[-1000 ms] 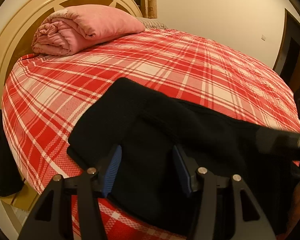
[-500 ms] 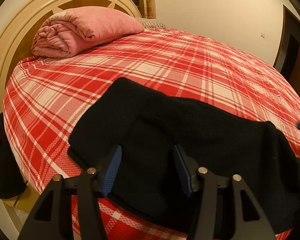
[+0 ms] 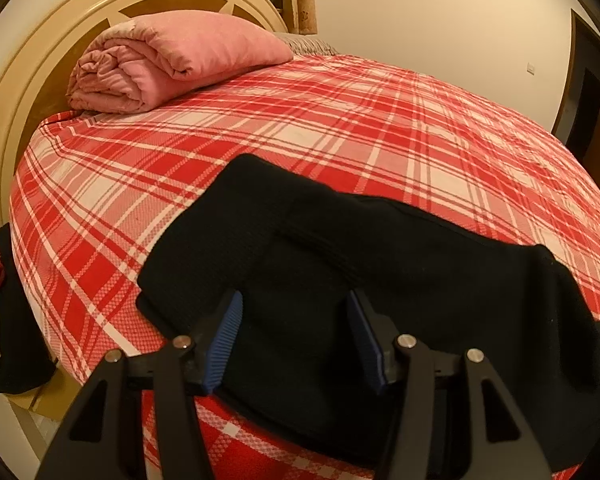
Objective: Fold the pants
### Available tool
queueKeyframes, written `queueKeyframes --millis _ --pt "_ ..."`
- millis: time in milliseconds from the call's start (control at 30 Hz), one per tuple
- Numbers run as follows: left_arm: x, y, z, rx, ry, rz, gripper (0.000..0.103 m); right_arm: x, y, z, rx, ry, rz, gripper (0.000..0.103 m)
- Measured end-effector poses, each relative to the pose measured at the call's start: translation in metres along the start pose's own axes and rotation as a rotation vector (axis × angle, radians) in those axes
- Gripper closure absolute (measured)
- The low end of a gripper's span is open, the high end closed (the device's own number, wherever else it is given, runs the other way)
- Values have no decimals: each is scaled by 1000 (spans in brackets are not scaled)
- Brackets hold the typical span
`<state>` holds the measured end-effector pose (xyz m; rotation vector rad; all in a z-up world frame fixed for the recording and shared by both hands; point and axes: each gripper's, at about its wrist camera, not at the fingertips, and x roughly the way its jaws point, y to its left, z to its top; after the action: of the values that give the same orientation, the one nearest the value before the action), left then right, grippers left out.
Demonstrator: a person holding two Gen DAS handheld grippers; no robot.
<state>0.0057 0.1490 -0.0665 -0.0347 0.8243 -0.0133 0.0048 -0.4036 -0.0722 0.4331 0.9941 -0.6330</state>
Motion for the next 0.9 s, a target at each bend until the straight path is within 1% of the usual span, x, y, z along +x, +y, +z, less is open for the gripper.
queueKeyframes --millis 33,100,133,167,200,233,267,300,333,400,500,533,600,700,800,833,900 --pt "0 0 0 -1 1 0 45 0 3 1 -22 -15 -20 32" --pt "0 0 1 -1 6 0 45 -2 2 -3 -27 -7 -22 33" --pt "0 1 1 -1 8 -2 45 -4 -1 -3 -25 2 -14 39" --pt "1 1 1 -1 10 -3 45 -7 -3 -4 -23 0 -22 47" --pt "1 1 1 0 11 -4 45 -8 -10 -6 -20 -3 -31 69" --pt "1 1 1 2 11 -3 45 -11 -18 -6 -13 -5 -14 83" --pt "1 1 1 3 11 -2 45 -13 -28 -5 0 2 23 88" --pt "0 1 1 4 10 -1 45 -16 -37 -6 20 6 64 95" --pt "0 1 1 3 10 -1 45 -22 -48 -9 54 0 126 96" --pt "0 1 1 3 8 0 45 -41 -67 -17 101 -46 225 96" --pt "0 2 1 -4 12 -5 45 -81 -95 -39 156 -146 352 97" --pt "0 2 1 -7 14 -6 45 -100 -107 -53 175 -194 391 97" --pt "0 2 2 -9 15 -9 45 -121 -122 -71 204 -240 384 97" --pt "1 3 2 -5 13 -7 45 -145 -160 -112 314 -274 389 97" --pt "1 3 2 -1 14 -7 45 -154 -182 -146 369 -266 336 97" --pt "1 3 3 1 15 -8 45 -154 -188 -158 384 -251 314 97" --pt "1 3 4 3 20 -12 45 -150 -196 -174 415 -216 325 97"
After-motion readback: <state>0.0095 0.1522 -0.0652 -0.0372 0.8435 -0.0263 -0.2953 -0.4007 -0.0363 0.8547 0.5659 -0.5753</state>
